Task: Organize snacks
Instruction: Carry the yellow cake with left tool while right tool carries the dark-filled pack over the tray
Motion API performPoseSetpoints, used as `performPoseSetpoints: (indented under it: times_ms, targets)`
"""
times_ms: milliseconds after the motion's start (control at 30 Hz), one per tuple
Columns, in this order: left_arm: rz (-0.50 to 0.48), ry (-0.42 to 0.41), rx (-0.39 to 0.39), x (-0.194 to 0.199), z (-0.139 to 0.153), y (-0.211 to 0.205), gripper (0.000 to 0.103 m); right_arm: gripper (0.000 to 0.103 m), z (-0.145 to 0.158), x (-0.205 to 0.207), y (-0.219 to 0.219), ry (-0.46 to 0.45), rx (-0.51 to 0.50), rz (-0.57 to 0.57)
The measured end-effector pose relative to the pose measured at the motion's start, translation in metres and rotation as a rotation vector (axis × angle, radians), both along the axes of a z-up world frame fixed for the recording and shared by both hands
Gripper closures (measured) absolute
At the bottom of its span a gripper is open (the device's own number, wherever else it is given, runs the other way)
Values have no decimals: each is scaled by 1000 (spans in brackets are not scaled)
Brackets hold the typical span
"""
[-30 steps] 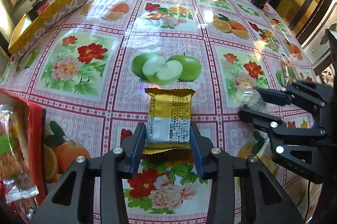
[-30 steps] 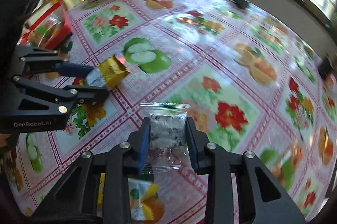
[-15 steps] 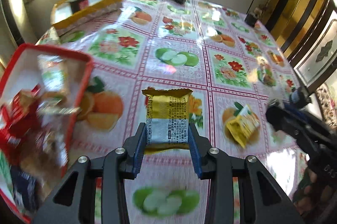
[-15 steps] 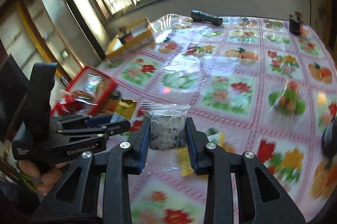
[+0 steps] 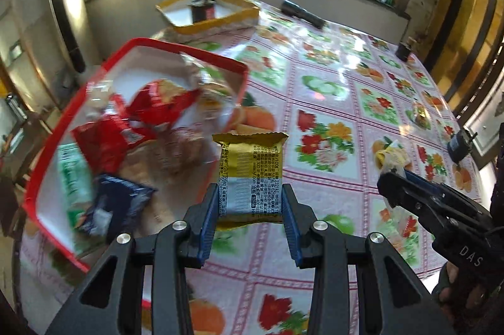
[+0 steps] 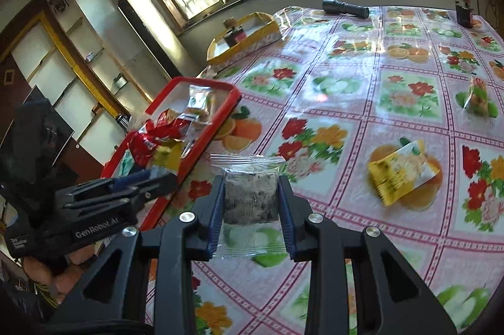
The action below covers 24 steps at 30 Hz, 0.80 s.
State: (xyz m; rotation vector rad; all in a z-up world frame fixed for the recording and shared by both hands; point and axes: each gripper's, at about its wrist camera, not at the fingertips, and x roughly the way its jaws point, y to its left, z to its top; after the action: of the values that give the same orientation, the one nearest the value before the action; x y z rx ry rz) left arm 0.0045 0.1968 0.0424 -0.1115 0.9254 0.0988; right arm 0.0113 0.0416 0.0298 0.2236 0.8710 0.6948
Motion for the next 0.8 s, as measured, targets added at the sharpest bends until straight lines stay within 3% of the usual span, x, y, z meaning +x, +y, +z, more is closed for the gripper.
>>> performPoseSetpoints:
  times_ms: [267,800]
  targets:
    - [36,-53,52,-18,10,9,65,69,0,-14,12,-1,-12,6]
    - [116,-95,68,-34,15,39,65,69,2,-22,46,-1,-37,72]
